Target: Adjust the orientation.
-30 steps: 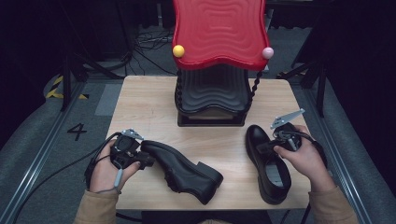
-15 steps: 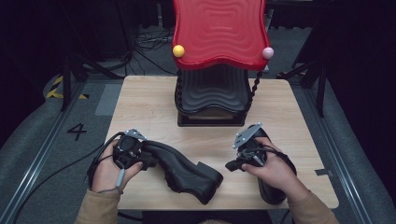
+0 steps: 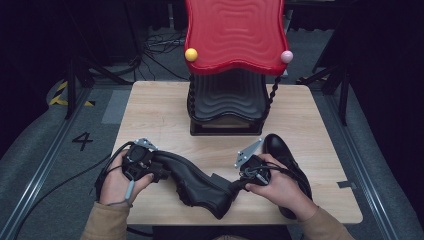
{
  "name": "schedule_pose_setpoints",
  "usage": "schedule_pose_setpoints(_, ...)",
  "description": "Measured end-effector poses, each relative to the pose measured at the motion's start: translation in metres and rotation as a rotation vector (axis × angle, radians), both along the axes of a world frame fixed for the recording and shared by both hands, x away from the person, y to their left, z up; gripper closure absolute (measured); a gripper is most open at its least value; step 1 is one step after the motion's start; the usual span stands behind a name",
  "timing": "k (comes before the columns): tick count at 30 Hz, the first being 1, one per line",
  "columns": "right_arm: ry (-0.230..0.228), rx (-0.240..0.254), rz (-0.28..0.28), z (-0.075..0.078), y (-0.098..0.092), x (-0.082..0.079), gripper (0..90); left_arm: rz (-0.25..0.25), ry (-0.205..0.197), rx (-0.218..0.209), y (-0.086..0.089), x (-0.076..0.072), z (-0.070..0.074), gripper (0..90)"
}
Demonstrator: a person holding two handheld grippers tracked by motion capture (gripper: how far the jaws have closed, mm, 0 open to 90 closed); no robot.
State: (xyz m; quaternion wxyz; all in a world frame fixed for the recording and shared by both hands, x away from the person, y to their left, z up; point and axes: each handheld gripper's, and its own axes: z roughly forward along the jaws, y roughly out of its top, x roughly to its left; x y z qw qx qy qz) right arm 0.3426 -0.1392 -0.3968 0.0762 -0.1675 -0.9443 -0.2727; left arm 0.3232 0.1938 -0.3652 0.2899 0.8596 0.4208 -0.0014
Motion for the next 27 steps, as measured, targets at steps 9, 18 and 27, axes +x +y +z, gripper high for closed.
schedule_pose_setpoints(9,-0.017,-0.009,-0.015,0.000,-0.001,0.002,90.0,-0.001,0.000,0.004,0.001,0.000,-0.001,55.9)
schedule_pose_setpoints(18,-0.050,-0.015,-0.047,0.002,-0.005,0.006,90.0,-0.002,0.001,0.007,0.000,0.000,-0.001,55.9)
schedule_pose_setpoints(27,-0.183,-0.100,-0.137,-0.001,-0.011,0.017,90.0,-0.001,0.003,0.007,-0.001,0.000,-0.001,55.9)
